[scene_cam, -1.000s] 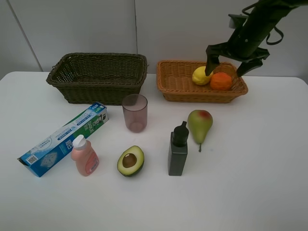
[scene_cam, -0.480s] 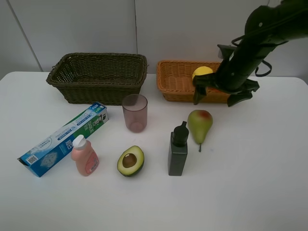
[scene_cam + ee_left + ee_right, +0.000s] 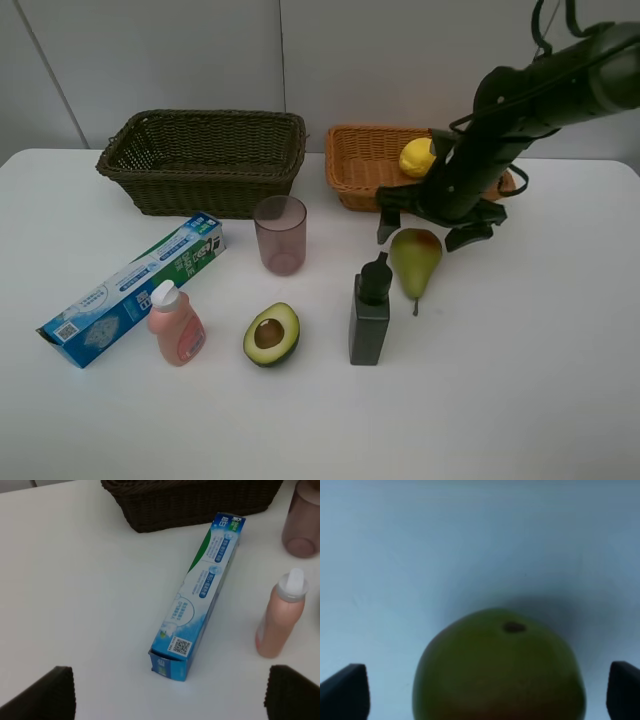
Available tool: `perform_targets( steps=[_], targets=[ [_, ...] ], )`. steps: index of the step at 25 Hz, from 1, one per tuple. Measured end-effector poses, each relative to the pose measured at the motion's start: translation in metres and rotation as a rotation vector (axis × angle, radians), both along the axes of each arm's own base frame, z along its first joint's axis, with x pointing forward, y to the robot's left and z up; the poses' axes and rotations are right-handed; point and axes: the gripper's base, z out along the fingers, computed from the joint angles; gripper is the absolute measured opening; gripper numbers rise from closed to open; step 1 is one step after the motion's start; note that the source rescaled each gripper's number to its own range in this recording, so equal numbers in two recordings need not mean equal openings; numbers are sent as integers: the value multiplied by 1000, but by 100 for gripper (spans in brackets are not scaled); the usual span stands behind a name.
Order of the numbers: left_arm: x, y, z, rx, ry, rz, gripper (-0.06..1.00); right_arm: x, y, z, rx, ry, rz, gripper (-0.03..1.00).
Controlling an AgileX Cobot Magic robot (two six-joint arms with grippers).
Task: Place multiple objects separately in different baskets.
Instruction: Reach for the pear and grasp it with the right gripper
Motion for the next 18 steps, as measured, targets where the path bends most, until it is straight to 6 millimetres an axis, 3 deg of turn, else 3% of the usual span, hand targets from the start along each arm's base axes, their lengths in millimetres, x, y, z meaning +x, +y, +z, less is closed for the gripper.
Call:
perform_targets(
  steps=[7,18],
  targets=[
    [0,0,0,0,0,0,100,2,1,-29,-16,55,-9,100],
    [0,0,0,0,0,0,100,3,1,-32,-19,50,-6,100]
  ],
)
